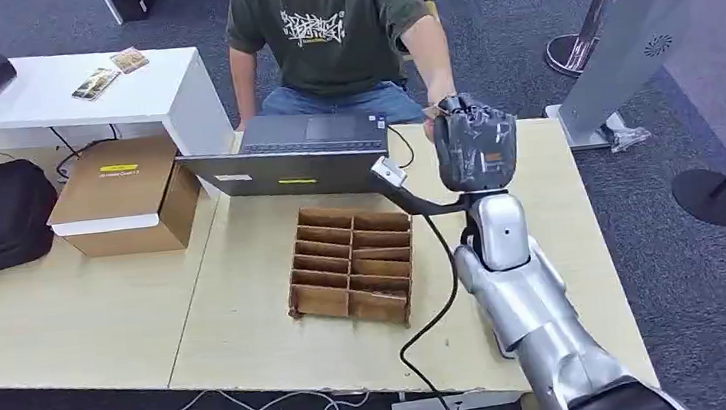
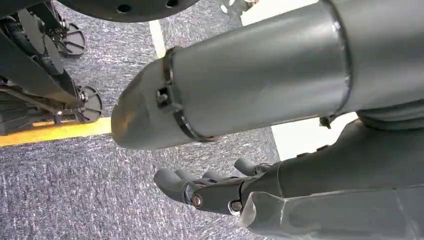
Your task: Pass the card to the sensor for recognition and then transmit it.
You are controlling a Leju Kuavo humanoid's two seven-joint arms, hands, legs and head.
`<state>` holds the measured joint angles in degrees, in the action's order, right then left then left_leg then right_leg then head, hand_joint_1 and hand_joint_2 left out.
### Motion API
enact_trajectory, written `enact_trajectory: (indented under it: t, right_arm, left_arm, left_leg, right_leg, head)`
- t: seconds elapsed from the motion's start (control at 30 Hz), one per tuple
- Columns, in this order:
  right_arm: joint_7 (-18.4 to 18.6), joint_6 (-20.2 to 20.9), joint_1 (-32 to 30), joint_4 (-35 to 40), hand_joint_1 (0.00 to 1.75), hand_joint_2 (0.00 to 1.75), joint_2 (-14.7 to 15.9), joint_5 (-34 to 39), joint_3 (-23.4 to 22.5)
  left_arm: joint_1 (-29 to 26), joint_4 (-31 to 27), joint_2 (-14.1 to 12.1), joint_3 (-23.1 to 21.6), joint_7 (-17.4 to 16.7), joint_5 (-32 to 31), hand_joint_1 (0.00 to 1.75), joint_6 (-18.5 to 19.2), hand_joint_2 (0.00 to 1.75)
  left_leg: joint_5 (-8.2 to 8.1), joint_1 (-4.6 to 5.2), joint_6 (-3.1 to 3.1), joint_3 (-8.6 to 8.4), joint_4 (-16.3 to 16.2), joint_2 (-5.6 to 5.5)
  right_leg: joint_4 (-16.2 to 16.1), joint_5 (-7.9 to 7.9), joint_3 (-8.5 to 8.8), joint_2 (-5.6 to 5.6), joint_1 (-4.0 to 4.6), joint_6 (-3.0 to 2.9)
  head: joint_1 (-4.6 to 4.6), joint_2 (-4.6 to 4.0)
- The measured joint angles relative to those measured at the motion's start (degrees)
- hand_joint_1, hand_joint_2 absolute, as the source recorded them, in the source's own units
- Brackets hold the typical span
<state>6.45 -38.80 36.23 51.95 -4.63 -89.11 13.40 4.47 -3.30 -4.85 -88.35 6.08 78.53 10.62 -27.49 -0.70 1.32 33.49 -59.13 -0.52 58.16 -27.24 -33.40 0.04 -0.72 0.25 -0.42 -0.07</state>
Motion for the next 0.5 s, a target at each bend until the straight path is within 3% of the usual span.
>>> enact_trajectory:
  t: [0.2,0.3,0.5]
  right_arm:
    - [-6.8,0.9,-0.2,-1.1,1.75,1.75,-1.6,10.3,-2.3]
    - [-11.2,5.7,-0.8,-0.6,1.75,1.75,-2.7,19.2,-3.6]
    - [-16.0,18.0,-3.3,3.7,1.75,1.75,-3.9,33.7,-5.4]
  left_arm:
    - [0.0,0.0,0.0,0.0,0.0,0.9,0.00,0.2,0.00]
    - [-0.1,0.0,0.1,0.0,0.0,1.2,0.00,0.2,0.00]
    - [-0.1,0.0,0.1,0.0,0.0,1.6,0.00,0.2,0.00]
  left_leg:
    - [0.00,-0.01,0.00,-0.01,0.0,0.01]
    - [0.00,-0.01,0.00,0.00,0.0,0.00]
    - [0.00,0.00,0.00,0.00,0.0,0.00]
  right_leg:
    - [0.0,0.00,0.00,0.01,0.00,0.00]
    - [0.0,0.00,-0.01,0.00,0.00,0.00]
    - [0.0,0.00,-0.01,0.00,0.00,0.00]
  head:
    - [0.00,0.00]
    - [0.02,0.00]
    - [0.00,0.00]
